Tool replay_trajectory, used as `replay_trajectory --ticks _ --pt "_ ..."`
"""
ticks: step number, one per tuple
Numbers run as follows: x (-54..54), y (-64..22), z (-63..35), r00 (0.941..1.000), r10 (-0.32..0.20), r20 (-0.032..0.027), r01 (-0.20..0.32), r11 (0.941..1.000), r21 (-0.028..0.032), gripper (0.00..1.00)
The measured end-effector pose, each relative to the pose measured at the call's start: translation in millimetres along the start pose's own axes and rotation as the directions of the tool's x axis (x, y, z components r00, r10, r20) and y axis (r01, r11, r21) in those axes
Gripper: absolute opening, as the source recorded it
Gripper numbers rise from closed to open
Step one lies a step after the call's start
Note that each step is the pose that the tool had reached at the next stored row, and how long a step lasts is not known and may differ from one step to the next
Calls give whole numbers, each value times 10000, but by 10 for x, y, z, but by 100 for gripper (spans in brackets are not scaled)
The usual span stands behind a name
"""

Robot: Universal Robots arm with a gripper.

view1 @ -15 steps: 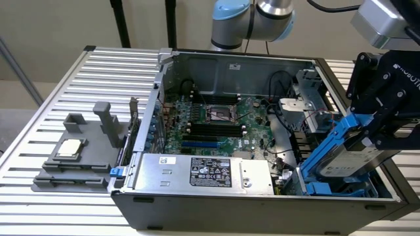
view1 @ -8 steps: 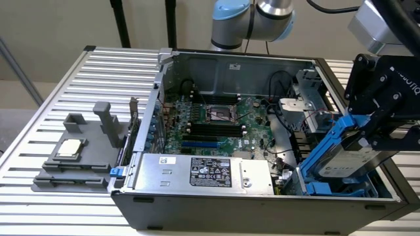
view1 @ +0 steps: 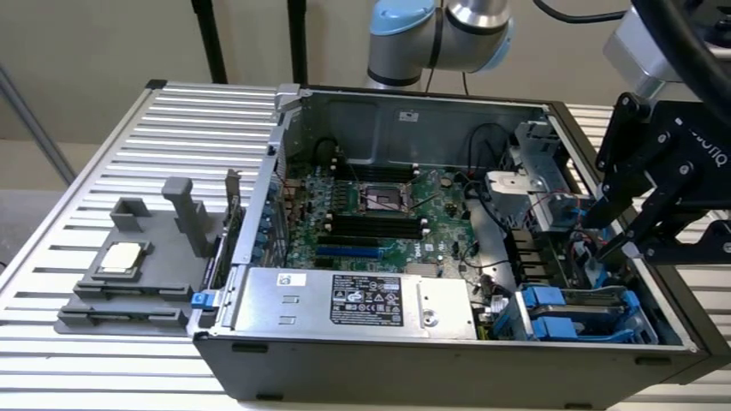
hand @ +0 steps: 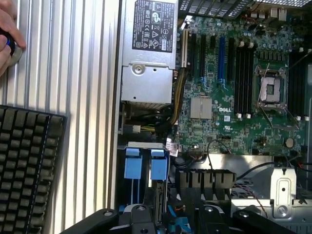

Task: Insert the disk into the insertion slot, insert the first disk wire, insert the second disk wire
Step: 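Insert the second disk wire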

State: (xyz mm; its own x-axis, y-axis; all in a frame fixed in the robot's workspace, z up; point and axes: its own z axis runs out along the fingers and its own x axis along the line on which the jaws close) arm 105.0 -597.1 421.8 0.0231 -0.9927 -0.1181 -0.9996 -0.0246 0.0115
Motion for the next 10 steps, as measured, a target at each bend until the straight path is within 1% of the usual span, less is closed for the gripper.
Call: replay_trajectory --ticks 3,6,9,10 --pt "1 -9 -1 10000 -2 4 2 10000 -1 39" --pt "2 -63 -1 10000 -1 12 1 10000 -1 39" --pt "2 -89 1 10000 -1 15 1 10000 0 39" --pt "2 -95 2 10000 -2 15 2 10000 -1 30"
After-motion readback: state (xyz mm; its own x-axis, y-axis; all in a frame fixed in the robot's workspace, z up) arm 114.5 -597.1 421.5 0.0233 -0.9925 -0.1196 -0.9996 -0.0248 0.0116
